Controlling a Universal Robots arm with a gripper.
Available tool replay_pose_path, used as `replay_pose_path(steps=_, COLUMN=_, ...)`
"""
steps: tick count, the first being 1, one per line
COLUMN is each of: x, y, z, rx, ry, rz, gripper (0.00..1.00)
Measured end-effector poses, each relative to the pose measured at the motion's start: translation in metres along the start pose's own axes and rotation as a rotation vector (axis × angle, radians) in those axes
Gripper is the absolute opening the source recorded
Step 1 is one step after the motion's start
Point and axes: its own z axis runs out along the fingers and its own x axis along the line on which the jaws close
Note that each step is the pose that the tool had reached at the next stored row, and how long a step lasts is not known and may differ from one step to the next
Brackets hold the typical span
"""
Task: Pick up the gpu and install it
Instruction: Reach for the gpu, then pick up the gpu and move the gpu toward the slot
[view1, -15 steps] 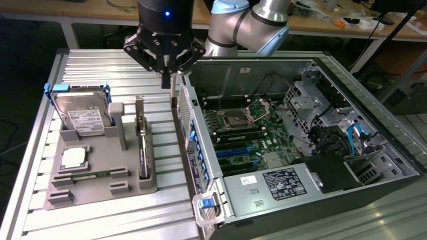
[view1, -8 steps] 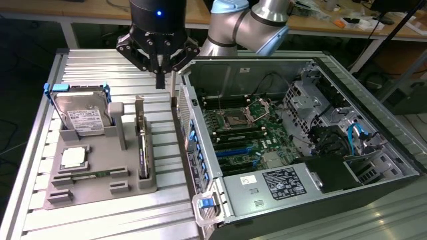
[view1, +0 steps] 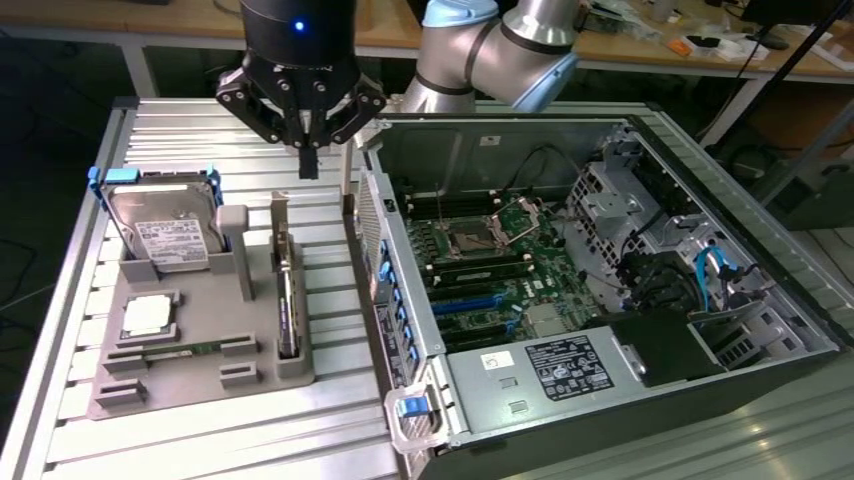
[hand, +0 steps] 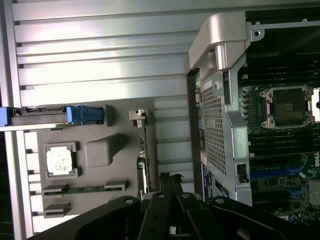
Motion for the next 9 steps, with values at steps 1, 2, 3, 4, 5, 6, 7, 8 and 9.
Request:
replay_pose_path(steps=1, x=0.0005, y=0.0, z=0.0, rx=0.0, ry=0.0, rz=0.0, gripper=0.11)
replay_pose_path(steps=2, x=0.001, y=-0.0001, z=0.0, rx=0.0, ry=0.0, rz=0.0, gripper=0.11)
replay_pose_path(steps=3, x=0.0016, y=-0.0001, z=0.0, rx=0.0, ry=0.0, rz=0.0, gripper=0.11)
replay_pose_path(steps=4, x=0.0021, y=-0.0002, z=0.0, rx=-0.0001, ry=0.0, rz=0.0, gripper=0.11)
replay_pose_path(steps=5, x=0.0022, y=-0.0002, z=0.0, rx=-0.0001, ry=0.0, rz=-0.001, gripper=0.11)
replay_pose_path(steps=6, x=0.0024, y=-0.0002, z=0.0, rx=-0.0001, ry=0.0, rz=-0.001, gripper=0.11)
replay_pose_path(steps=7, x=0.0024, y=-0.0002, z=0.0, rx=0.0, ry=0.0, rz=-0.001, gripper=0.11)
replay_pose_path(steps=8, x=0.0023, y=-0.0002, z=0.0, rx=0.0, ry=0.0, rz=-0.001, gripper=0.11)
replay_pose_path(steps=9, x=0.0023, y=-0.0002, z=0.0, rx=-0.0001, ry=-0.0001, rz=-0.001, gripper=0.11)
